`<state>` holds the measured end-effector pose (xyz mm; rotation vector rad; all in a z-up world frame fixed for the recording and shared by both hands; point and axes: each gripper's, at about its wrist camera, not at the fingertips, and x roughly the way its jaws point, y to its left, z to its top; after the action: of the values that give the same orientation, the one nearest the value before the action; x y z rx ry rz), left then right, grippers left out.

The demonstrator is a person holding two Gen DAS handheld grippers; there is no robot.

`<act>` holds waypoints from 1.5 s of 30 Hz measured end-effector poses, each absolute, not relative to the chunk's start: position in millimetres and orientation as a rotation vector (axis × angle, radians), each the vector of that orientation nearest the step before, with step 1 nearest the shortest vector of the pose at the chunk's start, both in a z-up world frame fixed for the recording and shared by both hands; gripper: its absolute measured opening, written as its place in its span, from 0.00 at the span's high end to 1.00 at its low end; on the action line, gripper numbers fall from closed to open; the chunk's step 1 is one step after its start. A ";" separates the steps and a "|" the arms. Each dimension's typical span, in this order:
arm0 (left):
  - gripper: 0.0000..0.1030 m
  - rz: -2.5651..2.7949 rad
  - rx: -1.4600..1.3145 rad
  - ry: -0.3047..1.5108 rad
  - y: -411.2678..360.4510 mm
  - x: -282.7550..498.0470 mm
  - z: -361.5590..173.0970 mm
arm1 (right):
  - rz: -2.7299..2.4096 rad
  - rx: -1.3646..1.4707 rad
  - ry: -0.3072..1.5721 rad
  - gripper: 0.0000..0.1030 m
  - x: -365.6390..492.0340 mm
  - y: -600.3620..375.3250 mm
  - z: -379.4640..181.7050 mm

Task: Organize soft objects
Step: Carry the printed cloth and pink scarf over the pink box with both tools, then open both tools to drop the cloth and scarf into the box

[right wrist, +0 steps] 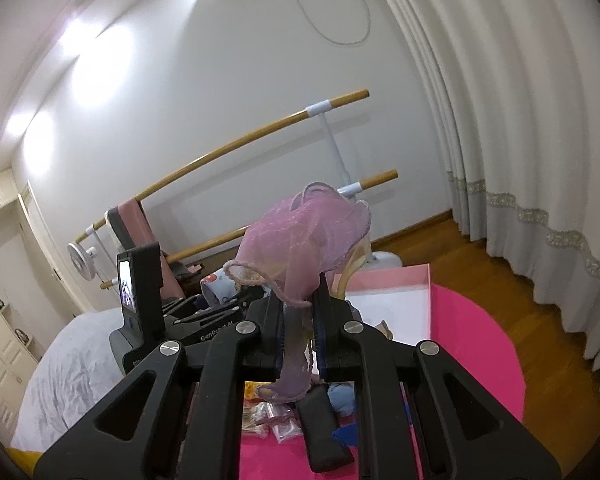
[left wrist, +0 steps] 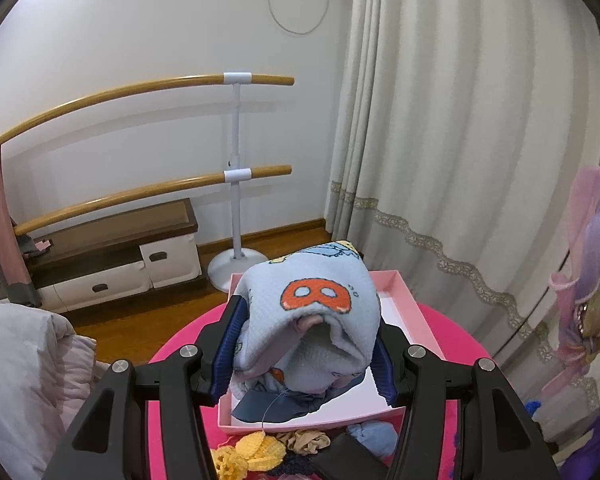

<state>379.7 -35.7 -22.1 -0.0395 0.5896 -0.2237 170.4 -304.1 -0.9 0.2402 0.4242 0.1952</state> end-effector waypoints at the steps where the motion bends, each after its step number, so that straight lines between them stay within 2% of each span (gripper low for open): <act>1: 0.49 -0.224 -0.041 0.588 -34.7 377.0 -22.0 | 0.199 0.236 0.419 0.89 169.3 -303.2 2.5; 6: 0.49 -0.249 -0.048 0.582 -28.5 366.4 -22.2 | 0.203 0.207 0.427 0.89 167.8 -294.9 7.9; 24: 0.49 -0.237 -0.036 0.595 -19.7 345.3 -34.9 | 0.215 0.237 0.535 0.89 199.5 -288.3 -24.3; 35: 0.49 -0.206 -0.060 0.687 -47.5 429.1 -47.0 | 0.170 0.265 0.672 0.89 317.8 -310.5 -58.4; 43: 0.48 -0.209 -0.048 0.831 -85.8 526.5 -74.7 | 0.105 0.285 0.854 0.89 410.7 -334.3 -123.9; 45: 0.48 -0.212 -0.054 0.866 -91.7 542.2 -83.4 | 0.089 0.288 0.902 0.86 427.5 -339.4 -142.2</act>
<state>542.2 -91.7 -83.4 -0.0536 0.8656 -0.2123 427.5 -339.4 -142.2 0.2881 0.9024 0.0893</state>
